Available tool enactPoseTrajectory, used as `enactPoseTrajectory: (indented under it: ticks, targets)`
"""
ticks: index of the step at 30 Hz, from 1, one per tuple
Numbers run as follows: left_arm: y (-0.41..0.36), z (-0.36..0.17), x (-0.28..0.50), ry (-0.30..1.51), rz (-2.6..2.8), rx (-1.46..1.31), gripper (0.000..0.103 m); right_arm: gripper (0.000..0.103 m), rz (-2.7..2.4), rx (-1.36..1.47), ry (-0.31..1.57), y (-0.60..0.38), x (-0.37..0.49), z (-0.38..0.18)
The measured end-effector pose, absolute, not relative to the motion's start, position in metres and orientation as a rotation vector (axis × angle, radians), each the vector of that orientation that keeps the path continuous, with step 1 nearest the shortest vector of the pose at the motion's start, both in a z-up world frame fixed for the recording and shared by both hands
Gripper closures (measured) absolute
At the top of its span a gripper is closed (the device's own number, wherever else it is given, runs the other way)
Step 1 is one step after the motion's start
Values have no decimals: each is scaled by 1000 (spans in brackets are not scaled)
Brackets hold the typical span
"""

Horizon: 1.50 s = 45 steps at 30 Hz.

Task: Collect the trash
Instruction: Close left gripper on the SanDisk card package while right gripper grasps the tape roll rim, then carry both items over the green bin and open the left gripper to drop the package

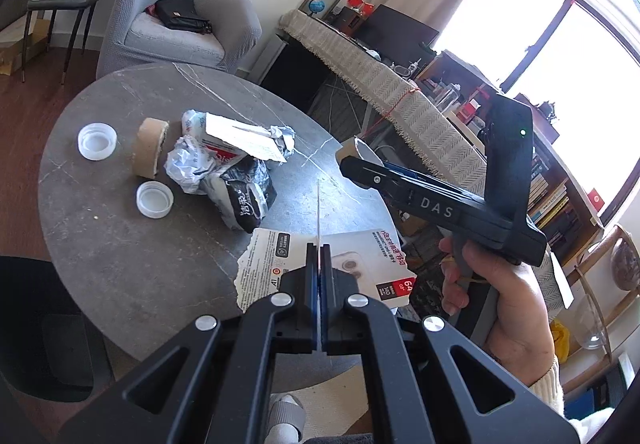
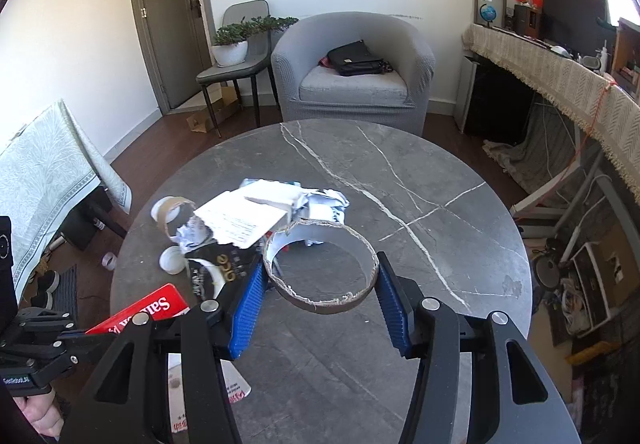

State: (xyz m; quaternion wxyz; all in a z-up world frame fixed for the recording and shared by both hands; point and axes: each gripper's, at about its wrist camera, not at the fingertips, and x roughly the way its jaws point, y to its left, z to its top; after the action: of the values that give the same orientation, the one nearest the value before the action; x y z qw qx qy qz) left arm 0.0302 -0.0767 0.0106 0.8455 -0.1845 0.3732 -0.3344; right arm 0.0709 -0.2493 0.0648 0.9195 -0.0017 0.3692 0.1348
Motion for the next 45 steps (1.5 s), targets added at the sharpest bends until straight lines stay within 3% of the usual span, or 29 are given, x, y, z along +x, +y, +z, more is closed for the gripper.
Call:
enactPoseTrajectory:
  ticks: [21, 45]
  targets:
    - [50, 21, -12, 706, -419, -290, 101, 49, 528, -54, 735, -123, 49, 61]
    - [140, -73, 8, 929, -147, -153, 101, 49, 685, -135, 778, -3, 54, 43]
